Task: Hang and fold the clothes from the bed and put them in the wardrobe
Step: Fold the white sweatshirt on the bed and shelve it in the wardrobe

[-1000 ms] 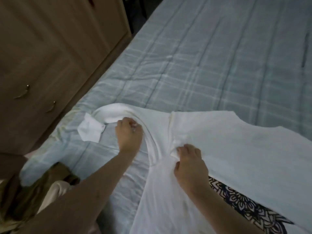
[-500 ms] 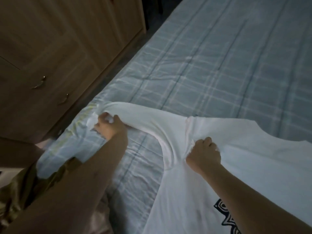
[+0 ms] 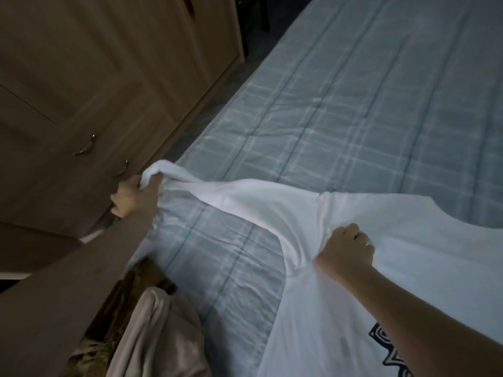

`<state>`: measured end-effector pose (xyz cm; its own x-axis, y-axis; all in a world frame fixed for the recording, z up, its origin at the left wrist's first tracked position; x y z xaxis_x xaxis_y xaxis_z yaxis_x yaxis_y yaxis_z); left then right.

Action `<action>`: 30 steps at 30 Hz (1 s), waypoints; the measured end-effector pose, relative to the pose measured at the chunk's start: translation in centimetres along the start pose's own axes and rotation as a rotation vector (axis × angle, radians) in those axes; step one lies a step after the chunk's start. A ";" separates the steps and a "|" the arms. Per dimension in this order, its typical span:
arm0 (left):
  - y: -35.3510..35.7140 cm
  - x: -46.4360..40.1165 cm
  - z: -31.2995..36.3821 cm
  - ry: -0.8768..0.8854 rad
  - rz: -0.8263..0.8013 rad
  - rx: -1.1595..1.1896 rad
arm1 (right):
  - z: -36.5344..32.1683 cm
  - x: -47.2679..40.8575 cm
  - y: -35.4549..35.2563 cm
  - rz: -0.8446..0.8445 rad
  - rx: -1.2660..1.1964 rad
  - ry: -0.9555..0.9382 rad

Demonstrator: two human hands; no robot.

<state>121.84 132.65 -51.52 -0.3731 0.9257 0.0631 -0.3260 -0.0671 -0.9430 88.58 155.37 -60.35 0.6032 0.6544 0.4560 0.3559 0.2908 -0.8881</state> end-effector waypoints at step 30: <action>-12.8 12.4 15.0 0.376 -0.755 0.610 | -10.1 8.8 -24.0 0.243 -1.145 -0.736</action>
<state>108.35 139.41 -33.77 0.3710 0.8546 0.3633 -0.7854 0.4975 -0.3683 92.56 147.10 -34.42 0.3496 0.9239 -0.1554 0.8954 -0.3783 -0.2349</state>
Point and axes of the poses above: each hand's wrist, its own x-axis away from the middle knuckle, its own y-axis out of the palm, z = x × y, the point moved 3 cm from there along -x, towards the middle knuckle, and after that the axes turned 7 degrees about -x, right-handed, at the moved point
